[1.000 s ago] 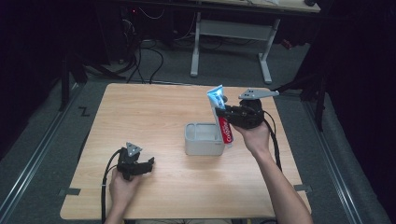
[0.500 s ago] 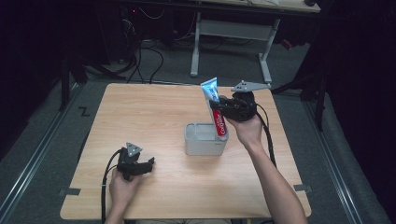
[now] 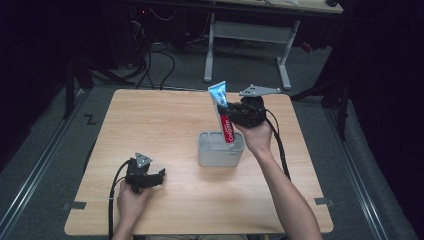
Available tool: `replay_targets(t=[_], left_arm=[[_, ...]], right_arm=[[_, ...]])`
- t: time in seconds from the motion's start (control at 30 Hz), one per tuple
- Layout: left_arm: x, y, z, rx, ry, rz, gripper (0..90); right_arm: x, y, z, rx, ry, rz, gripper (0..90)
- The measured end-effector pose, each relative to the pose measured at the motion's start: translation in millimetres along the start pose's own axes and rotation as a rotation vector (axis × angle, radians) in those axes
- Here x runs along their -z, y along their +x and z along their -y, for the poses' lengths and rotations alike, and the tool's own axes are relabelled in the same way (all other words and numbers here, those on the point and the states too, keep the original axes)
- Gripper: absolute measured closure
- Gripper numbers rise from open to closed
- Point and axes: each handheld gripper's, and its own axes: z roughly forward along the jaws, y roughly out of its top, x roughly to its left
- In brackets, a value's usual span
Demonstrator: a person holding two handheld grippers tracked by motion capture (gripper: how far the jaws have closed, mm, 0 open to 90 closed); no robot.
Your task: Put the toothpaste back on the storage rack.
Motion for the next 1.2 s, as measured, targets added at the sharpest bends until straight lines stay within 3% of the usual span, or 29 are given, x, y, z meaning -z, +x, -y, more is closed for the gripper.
replay_targets(t=[0.47,1.2], left_arm=[[0.0,0.0,0.0,0.000,0.000,0.000,22.5],[0.1,0.1,-0.1,-0.003,0.002,-0.001,22.4]], right_arm=[[-18.0,8.5,5.5,0.038,0.043,0.022,73.1],[-28.8,9.3,20.1,0.036,0.092,0.035,72.9]])
